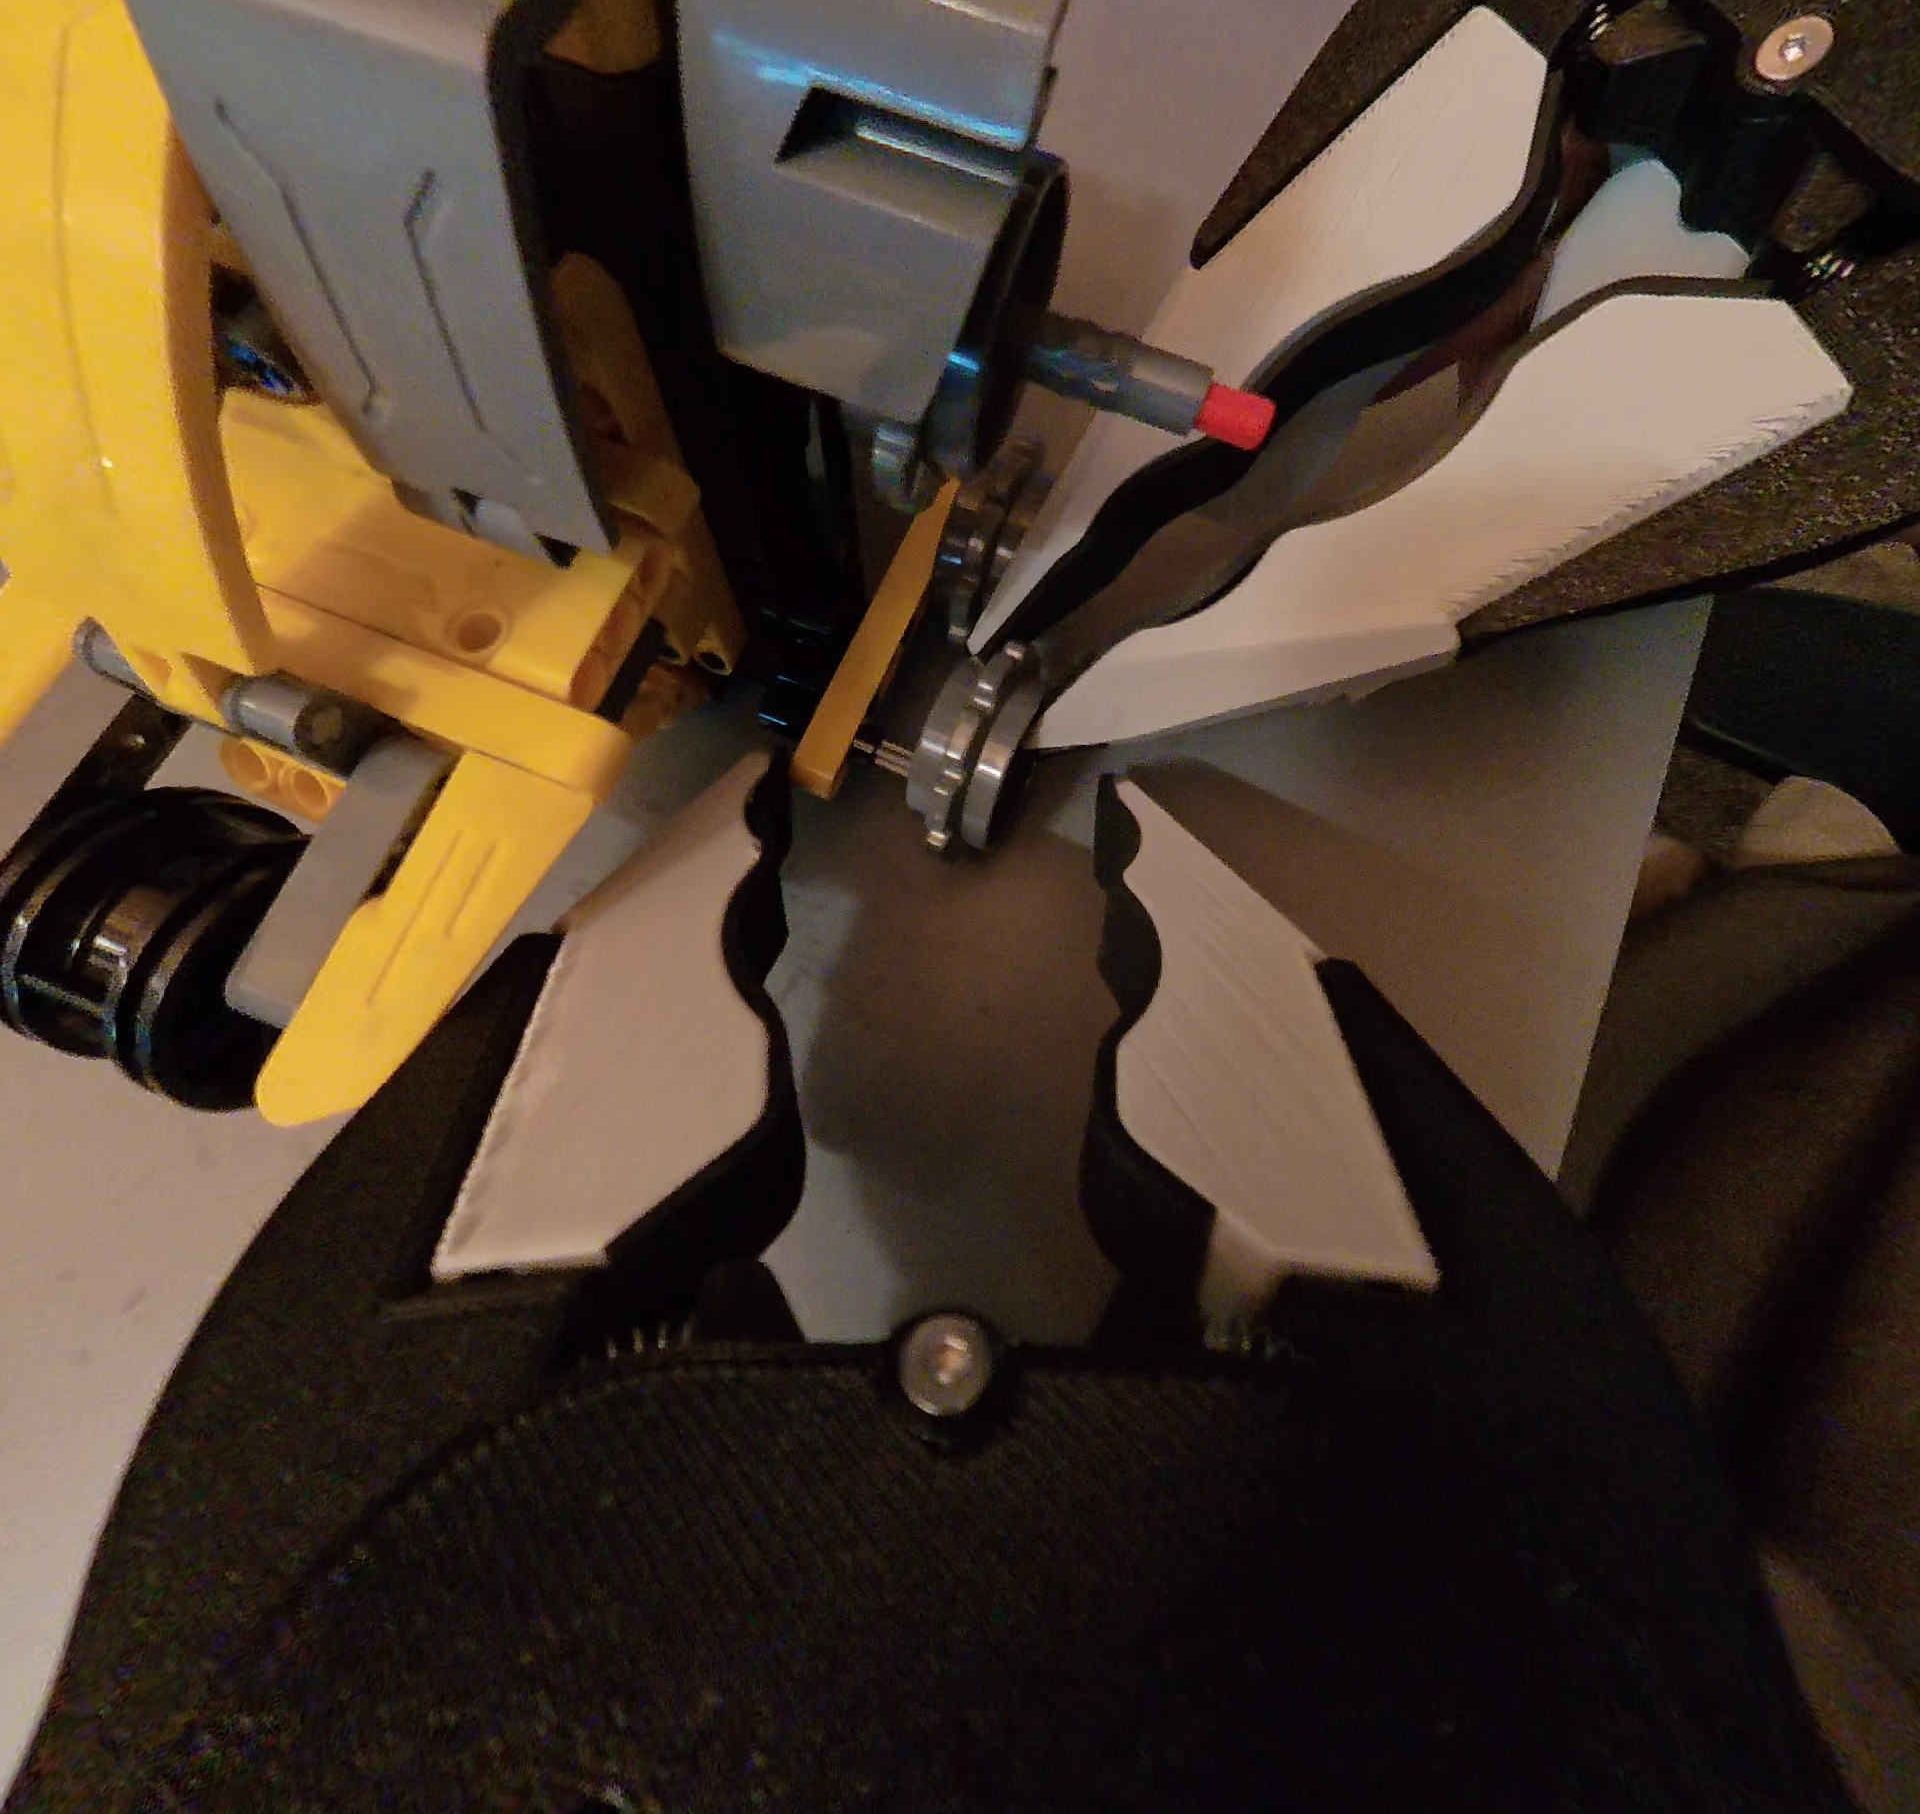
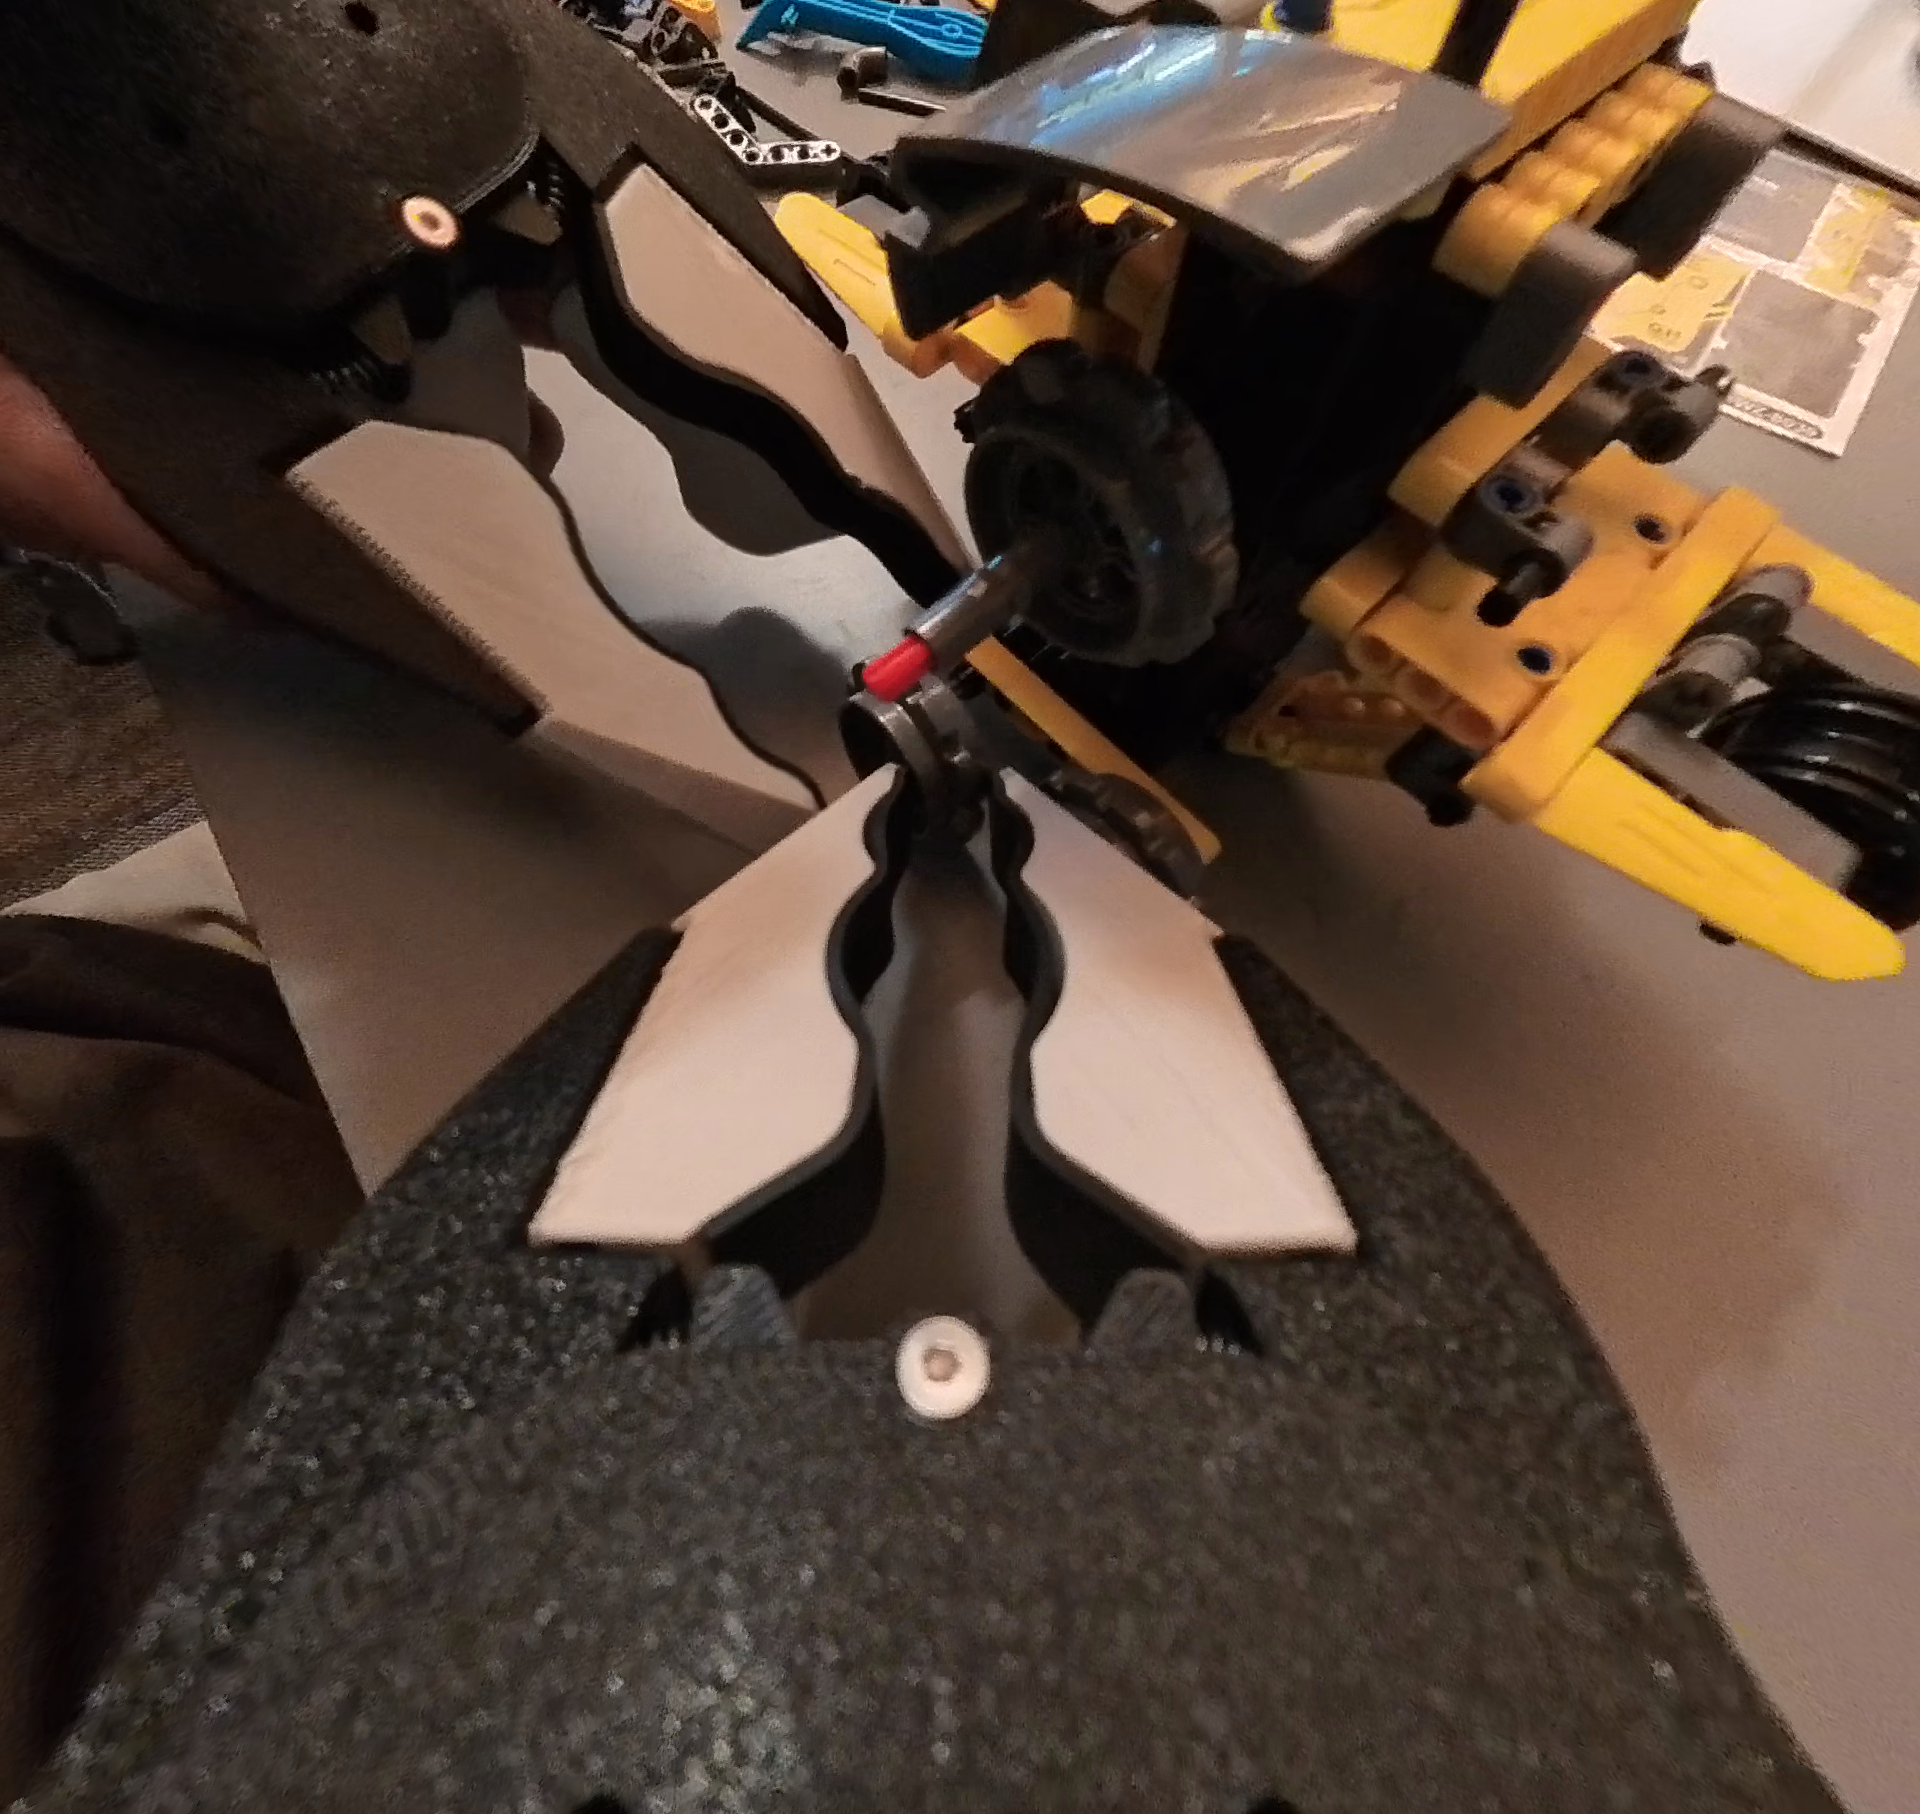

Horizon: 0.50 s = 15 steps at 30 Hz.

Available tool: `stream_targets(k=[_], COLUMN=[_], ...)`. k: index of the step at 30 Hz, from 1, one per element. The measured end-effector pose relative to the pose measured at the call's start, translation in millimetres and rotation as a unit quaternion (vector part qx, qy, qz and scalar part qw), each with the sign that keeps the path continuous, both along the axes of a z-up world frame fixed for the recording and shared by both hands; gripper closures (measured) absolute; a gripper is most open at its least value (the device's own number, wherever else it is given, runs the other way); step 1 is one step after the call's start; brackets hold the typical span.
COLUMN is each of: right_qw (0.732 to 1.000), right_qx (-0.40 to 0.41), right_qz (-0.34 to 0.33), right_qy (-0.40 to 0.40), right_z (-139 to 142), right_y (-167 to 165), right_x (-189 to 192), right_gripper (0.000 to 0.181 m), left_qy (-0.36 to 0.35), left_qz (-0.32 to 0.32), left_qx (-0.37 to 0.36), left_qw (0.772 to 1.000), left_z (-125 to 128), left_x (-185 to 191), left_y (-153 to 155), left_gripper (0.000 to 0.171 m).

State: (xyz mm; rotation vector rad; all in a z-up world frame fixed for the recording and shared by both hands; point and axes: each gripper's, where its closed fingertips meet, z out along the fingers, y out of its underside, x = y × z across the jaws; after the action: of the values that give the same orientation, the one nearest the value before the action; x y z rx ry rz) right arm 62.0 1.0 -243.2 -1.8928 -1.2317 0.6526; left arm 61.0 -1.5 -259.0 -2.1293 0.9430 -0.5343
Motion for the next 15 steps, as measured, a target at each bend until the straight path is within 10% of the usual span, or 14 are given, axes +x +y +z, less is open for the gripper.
stream_targets(k=[15], right_qw=[0.999], right_qx=[0.034], right_qz=[0.019], right_qy=[-0.026], right_z=[-3.3], right_y=[-5.0], right_x=[-2.6], right_gripper=[0.168], left_qy=[-0.030], left_qz=[-0.009], left_qx=[-0.029], left_qw=[0.999], left_z=[1.8], left_x=[0.6], left_y=[-4.5], left_gripper=[0.105])
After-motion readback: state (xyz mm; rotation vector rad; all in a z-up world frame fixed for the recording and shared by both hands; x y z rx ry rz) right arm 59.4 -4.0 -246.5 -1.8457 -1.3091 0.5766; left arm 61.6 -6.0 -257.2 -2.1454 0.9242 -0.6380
